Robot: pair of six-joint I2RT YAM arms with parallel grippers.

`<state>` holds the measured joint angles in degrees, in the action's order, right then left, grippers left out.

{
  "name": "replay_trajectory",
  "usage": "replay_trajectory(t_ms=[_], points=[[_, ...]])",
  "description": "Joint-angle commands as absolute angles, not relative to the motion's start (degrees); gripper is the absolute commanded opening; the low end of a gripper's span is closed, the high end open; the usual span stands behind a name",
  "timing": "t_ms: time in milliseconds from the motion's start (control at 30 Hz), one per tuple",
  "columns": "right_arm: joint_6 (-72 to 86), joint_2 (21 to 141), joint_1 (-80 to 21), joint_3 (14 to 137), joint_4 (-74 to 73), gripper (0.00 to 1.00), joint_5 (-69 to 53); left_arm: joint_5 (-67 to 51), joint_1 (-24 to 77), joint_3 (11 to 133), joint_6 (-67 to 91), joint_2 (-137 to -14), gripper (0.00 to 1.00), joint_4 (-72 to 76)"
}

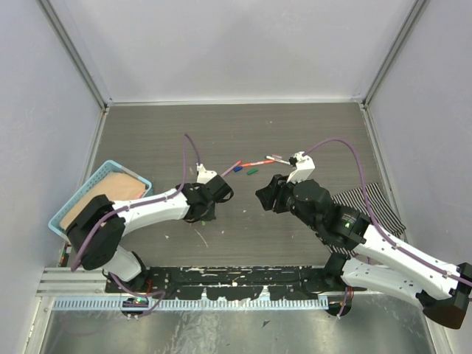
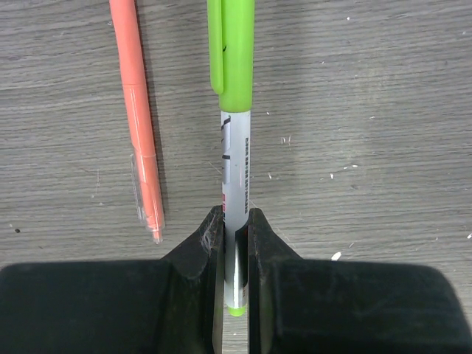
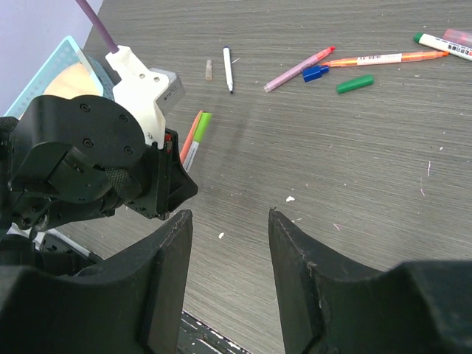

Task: Insert the pens into the pen caps
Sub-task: Place the pen at the center of the board.

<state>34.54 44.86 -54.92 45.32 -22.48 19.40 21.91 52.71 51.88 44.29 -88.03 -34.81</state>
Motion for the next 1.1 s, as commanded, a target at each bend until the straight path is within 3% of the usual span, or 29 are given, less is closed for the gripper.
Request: replay_trajectory(t_ms=[0,367,667,800,1067], points=[[34.2,43.8,-55.1,45.7,-21.8,0.51,20.8,20.9,51.8,53.3,42.7,-89.3,0.0,-33.5],[34.2,44.4,-55.1,45.7,-21.8,0.51,20.7,19.8,50.6,53.0,42.9,-93.0,0.0,-33.0],[34.4,45.1,-55.1,45.8,-21.8,0.51,21.0,20.7,49.8,53.3,42.3,-95.3,0.17,-32.8],[34.2,45.2,-55.1,45.8,-21.7,0.51,20.5,20.7,49.7,52.9,42.4,-95.5,0.3,-32.4],[34.1,45.7,-55.1,46.0,-21.2,0.51,20.0,21.0,49.5,52.5,42.5,-95.0,0.35,-32.5]])
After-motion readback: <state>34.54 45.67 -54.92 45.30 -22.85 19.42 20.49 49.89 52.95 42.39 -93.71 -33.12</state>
